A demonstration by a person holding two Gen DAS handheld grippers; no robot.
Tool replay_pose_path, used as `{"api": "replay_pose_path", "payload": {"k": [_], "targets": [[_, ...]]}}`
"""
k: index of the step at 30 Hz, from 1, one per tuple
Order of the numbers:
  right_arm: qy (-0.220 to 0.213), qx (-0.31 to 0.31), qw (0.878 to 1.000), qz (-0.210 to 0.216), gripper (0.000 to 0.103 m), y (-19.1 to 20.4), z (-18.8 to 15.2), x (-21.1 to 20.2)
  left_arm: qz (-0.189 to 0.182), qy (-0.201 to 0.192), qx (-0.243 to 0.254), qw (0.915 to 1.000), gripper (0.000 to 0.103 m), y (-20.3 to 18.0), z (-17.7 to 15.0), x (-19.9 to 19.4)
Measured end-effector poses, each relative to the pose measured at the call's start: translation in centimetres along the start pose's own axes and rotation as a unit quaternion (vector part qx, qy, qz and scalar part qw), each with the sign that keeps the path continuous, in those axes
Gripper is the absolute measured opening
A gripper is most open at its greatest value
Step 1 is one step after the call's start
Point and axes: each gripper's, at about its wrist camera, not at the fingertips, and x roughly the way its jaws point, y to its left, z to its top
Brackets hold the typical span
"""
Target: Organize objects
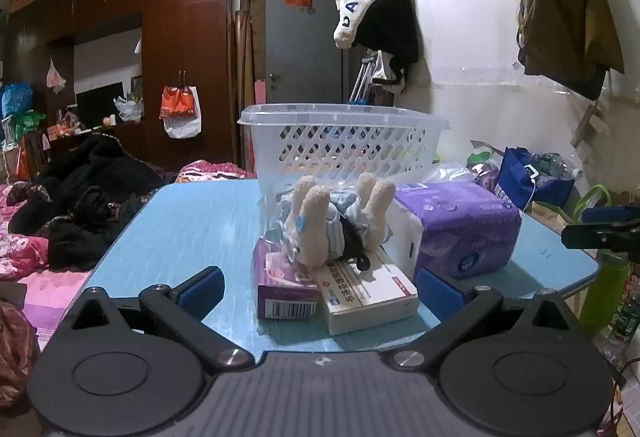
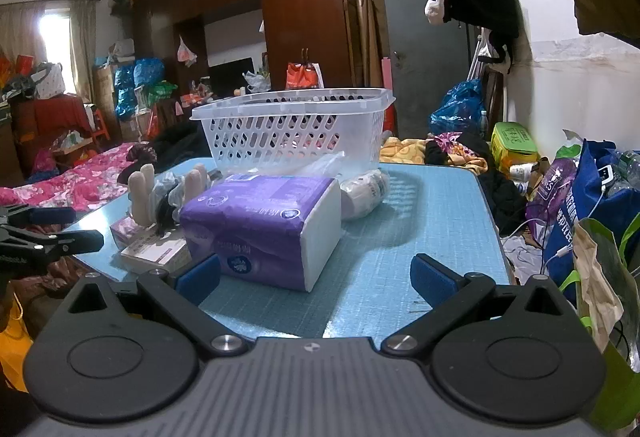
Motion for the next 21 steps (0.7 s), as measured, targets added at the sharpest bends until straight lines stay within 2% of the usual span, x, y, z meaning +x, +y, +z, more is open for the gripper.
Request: {"api": "replay_pose_path", "payload": {"k": [5,21], "targets": [[0.001,0.0,1.0,0.002,0.103,0.07,-0.03,0.2,-0.008,-0.002,-0.005,0.9999,0.103,0.13,0.08,0.06],[0.001,-0.007,1.0,0.003,0.103,0.4,0.04,0.19,-0.004,-0.009,-0.004,0.9999,0.103,0.12,0.2,0.13]]}}
